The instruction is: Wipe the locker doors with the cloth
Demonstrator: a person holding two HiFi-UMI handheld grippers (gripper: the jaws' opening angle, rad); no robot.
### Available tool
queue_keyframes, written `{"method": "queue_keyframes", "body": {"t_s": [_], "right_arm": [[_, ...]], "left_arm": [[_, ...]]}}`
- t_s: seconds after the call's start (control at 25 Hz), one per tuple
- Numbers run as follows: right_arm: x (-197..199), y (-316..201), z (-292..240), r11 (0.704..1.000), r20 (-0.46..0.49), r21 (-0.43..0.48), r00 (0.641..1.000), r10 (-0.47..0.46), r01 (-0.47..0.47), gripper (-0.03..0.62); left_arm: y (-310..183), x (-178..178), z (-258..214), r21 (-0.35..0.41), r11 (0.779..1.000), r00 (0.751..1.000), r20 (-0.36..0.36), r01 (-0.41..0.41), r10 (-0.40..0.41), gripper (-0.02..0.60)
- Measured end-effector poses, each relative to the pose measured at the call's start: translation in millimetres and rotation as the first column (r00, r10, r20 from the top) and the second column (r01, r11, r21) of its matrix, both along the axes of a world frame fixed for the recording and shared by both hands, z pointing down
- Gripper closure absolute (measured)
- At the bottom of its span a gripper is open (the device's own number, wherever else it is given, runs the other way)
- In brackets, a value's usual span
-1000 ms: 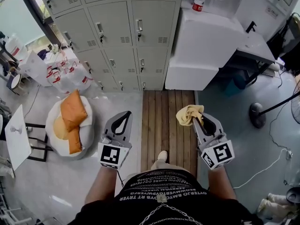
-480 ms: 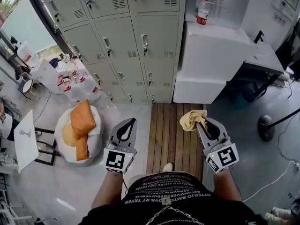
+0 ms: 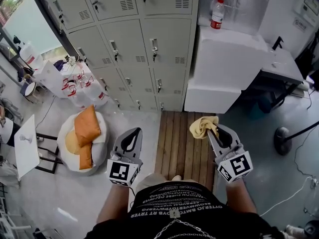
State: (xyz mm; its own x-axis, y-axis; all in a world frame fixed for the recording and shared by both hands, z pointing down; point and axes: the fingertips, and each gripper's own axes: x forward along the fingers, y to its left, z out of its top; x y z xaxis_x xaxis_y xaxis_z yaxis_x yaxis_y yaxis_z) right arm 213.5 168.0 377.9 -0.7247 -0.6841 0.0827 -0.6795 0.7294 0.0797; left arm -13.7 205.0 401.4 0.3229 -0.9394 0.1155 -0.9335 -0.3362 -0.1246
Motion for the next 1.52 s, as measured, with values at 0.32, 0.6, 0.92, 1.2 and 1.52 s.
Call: {"method": "queue_keyframes", "body": {"t_s": [0.32, 0.6, 0.92, 1.2, 1.52], "right_arm": [[-8.8, -4.2, 1.7, 1.000, -0.021, 0.007, 1.000, 0.007, -0.007, 0.539], [-26.3, -18.8, 6.4, 1.000, -0.024, 0.000, 1.000, 0.019, -0.019, 0.539], [-42.6, -41.3, 7.2, 1.000, -0.027, -0.012, 0.999, 0.020, -0.020, 0.539], [-47.6, -65.0, 14.5, 0.999, -0.020, -0.026, 0.999, 0.041, -0.042, 0.539], [-61.0, -94.4, 22.0, 0.997, -0.015, -0.048, 0.998, 0.055, -0.056, 0.539]], "left_arm": [[-0.1, -6.5, -10.8, 0.025, 1.000, 0.999, 0.035, 0.001, -0.002, 0.577], [-21.4, -18.7, -18.6, 0.046, 0.999, 0.998, 0.061, -0.014, 0.012, 0.577], [-47.5, -31.1, -17.8, 0.048, 0.998, 0.998, 0.064, -0.032, 0.029, 0.577], [-74.7, -39.3, -11.3, 0.027, 0.999, 0.997, 0.067, -0.040, 0.038, 0.577], [-108.2, -46.6, -2.8, 0.019, 0.998, 0.996, 0.063, -0.067, 0.066, 0.577]]}}
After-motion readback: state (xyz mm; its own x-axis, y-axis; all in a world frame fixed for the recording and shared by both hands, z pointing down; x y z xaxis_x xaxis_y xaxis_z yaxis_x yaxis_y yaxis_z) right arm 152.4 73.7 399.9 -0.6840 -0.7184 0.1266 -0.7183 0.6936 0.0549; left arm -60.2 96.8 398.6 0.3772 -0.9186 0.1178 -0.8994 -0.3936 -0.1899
